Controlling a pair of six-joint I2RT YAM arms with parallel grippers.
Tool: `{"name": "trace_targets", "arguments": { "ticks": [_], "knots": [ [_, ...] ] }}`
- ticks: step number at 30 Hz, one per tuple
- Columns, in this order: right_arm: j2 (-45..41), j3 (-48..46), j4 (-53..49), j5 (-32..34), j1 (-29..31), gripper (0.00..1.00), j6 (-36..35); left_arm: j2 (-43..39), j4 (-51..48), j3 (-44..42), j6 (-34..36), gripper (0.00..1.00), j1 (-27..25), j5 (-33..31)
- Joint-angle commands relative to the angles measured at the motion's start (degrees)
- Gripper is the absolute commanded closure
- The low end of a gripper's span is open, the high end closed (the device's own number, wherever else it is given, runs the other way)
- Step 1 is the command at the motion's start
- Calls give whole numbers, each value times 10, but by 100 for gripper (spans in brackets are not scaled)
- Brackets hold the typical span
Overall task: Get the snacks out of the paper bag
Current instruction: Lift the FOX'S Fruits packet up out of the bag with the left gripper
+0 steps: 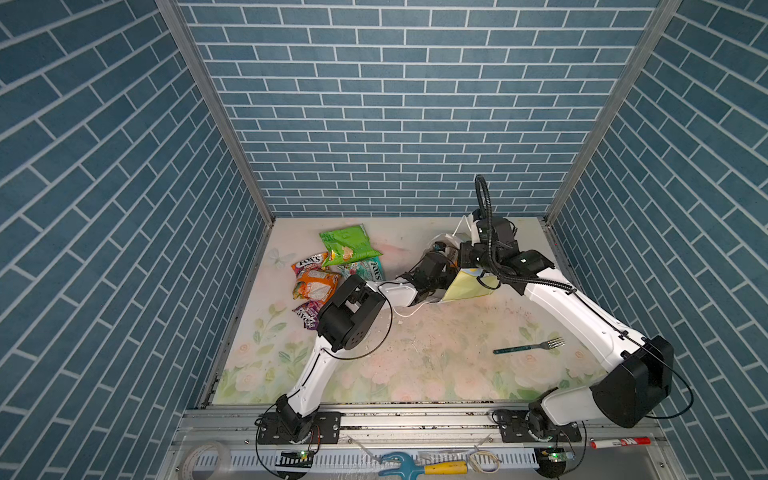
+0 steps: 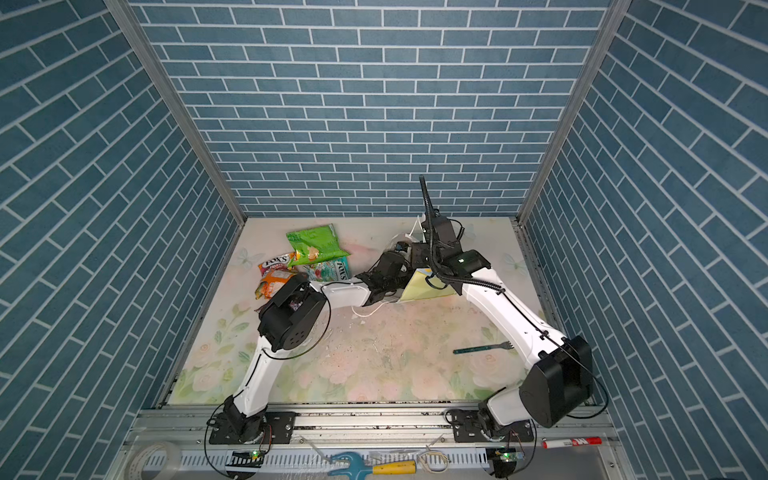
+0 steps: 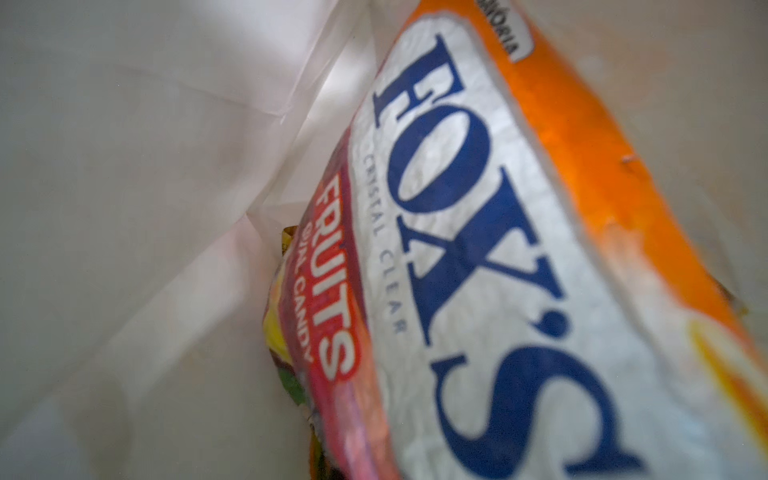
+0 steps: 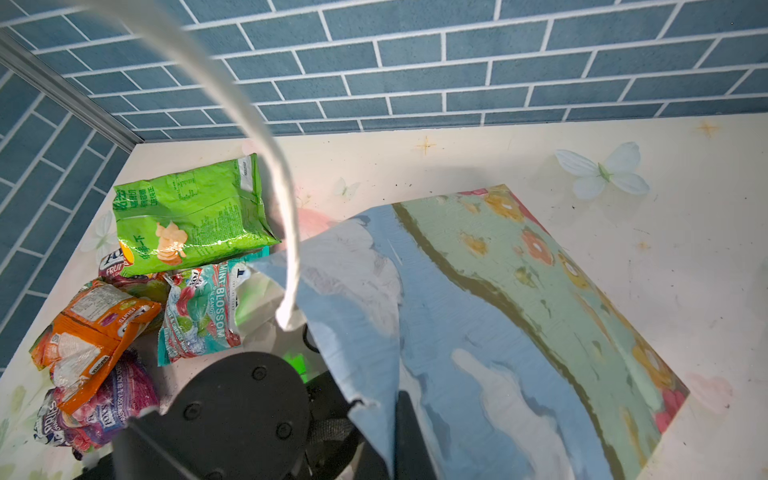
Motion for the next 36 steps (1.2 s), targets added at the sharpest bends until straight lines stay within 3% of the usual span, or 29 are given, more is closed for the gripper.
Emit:
{"name": "trace_targets", "arguments": {
  "ticks": [1, 17, 28, 36],
  "knots": [
    [-9, 6, -15, 22, -2, 100, -4, -43, 13, -24, 11, 100, -1, -2],
    [-9, -13, -33, 48, -3, 100, -4, -153, 71, -126, 14, 100, 12, 1],
    [13, -2, -34, 43, -3, 100, 3, -156, 117, -144, -14, 100, 30, 59],
    [25, 29, -57, 41, 0, 100, -7, -153, 86, -116, -3, 100, 30, 78]
  ]
}}
